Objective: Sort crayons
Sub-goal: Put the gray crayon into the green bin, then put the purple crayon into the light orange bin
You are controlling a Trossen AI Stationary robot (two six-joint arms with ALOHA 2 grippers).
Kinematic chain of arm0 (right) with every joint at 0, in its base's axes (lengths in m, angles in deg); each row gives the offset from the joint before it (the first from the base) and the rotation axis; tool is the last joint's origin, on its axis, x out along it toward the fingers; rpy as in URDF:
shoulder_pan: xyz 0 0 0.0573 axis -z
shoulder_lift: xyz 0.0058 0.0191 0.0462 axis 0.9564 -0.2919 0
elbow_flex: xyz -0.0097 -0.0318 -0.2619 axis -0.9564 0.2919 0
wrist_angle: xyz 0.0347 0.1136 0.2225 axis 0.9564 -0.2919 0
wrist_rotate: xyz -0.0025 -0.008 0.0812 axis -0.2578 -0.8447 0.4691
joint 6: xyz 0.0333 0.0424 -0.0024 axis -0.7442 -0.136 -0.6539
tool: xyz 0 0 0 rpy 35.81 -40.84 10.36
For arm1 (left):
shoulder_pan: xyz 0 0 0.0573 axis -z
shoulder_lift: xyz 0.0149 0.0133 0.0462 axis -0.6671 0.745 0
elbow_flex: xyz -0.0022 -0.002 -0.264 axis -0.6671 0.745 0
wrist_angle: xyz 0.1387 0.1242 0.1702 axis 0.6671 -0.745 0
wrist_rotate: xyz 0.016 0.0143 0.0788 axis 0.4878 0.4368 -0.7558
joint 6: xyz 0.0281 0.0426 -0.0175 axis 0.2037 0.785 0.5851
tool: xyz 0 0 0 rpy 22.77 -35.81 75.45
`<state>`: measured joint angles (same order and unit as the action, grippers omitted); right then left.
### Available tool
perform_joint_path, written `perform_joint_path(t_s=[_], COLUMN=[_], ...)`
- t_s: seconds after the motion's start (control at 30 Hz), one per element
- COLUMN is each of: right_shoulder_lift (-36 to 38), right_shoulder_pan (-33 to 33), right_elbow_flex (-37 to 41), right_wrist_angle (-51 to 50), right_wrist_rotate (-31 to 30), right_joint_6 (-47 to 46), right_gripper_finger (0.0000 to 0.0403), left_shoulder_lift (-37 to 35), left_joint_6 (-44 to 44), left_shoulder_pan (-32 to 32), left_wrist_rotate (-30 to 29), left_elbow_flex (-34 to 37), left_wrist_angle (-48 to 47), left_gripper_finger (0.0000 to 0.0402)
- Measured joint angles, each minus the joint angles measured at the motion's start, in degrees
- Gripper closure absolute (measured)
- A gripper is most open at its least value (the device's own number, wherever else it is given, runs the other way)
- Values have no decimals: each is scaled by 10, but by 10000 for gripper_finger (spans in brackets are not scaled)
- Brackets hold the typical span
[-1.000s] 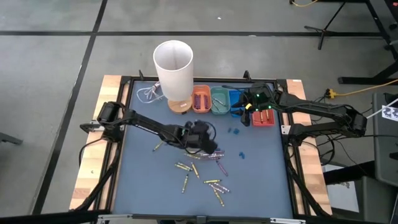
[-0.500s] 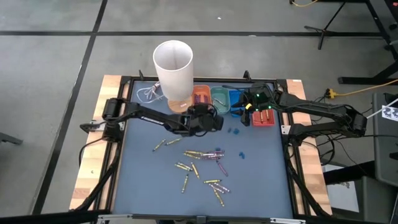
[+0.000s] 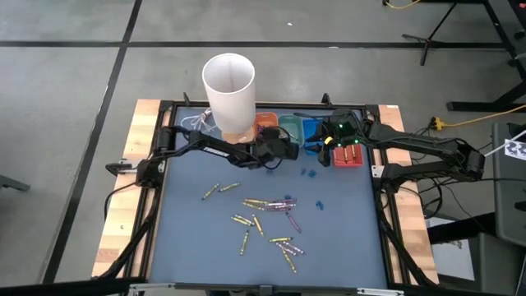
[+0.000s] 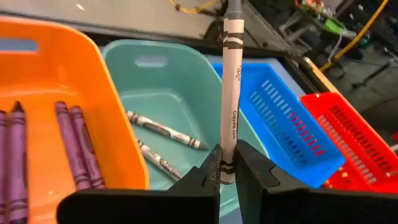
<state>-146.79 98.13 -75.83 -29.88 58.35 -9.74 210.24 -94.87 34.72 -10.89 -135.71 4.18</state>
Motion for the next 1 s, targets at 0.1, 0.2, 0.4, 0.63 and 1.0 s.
perform_joint_path(t_s=[0.1, 0.2, 0.4, 0.63, 1.0], right_shoulder_lift=[0, 0, 0, 0, 0], right_shoulder_pan=[0, 0, 0, 0, 0], right_elbow_flex=[0, 0, 0, 0, 0], right_wrist_angle=[0, 0, 0, 0, 0], right_wrist_rotate=[0, 0, 0, 0, 50], right_joint_6=[1, 1, 1, 1, -3], right_gripper_finger=[253, 253, 253, 253, 253], left_shoulder_lift=[0, 0, 0, 0, -1], left_joint_6=[0, -1, -1, 13, 135], left_shoulder_pan=[-7, -9, -11, -11, 37], left_wrist_rotate=[13, 12, 11, 11, 63], left_elbow_flex=[0, 0, 0, 0, 0], left_wrist_angle=[2, 5, 6, 7, 9], left_gripper_finger=[390, 390, 358, 304, 292])
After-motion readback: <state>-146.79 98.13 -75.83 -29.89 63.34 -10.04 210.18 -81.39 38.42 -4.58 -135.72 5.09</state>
